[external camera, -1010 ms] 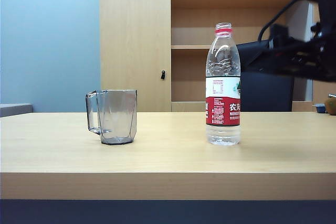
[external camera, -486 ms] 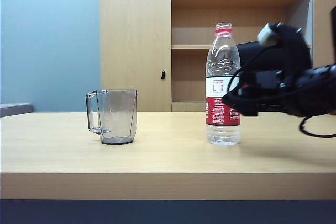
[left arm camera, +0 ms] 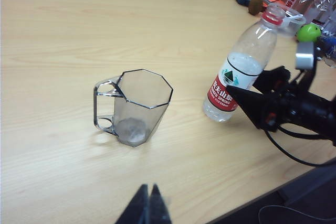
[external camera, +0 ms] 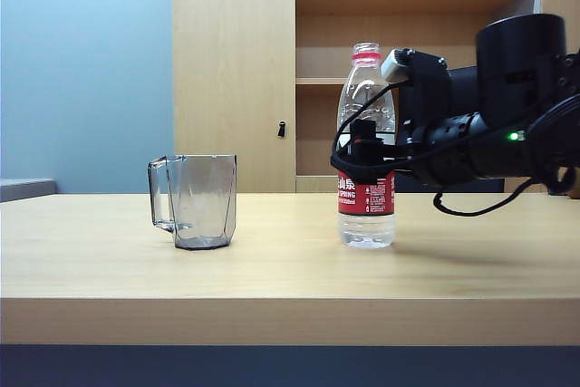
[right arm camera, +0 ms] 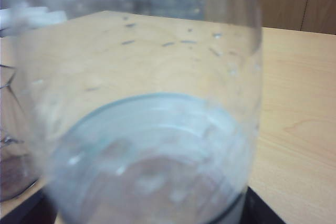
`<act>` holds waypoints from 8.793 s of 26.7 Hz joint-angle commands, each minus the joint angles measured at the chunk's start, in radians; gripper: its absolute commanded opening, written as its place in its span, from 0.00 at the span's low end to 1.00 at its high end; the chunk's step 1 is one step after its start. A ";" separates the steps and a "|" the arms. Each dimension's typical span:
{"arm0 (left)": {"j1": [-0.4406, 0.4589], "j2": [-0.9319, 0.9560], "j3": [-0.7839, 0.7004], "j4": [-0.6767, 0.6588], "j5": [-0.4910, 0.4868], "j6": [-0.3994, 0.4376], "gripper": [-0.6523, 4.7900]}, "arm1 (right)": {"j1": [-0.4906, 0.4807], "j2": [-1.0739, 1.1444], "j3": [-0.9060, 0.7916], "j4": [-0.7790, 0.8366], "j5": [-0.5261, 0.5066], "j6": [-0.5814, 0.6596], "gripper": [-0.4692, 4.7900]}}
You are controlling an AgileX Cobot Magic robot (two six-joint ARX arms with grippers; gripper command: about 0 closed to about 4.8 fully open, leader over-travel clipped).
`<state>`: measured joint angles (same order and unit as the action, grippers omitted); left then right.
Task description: Pick up the mineral water bottle on the table and pour water into the mug until it's half full.
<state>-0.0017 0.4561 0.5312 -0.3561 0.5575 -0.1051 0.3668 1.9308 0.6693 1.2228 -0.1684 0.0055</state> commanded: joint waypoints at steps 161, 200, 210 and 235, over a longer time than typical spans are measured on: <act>0.000 -0.006 0.005 -0.039 -0.042 0.072 0.11 | 0.170 -0.130 0.296 -0.637 0.403 0.066 0.55; 0.001 -0.071 0.005 0.068 -0.141 0.103 0.11 | 0.179 -0.171 0.048 -0.340 0.414 0.013 1.00; 0.001 -0.397 -0.003 0.054 -0.398 0.121 0.11 | 0.245 -0.369 -0.129 -0.366 0.452 0.013 1.00; 0.001 -0.452 -0.373 0.231 -0.454 0.016 0.11 | 0.608 -0.664 -0.148 -0.432 0.642 0.013 0.07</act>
<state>-0.0013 0.0025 0.1677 -0.1379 0.1078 -0.0620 0.9756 1.2736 0.5186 0.7704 0.4690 0.0177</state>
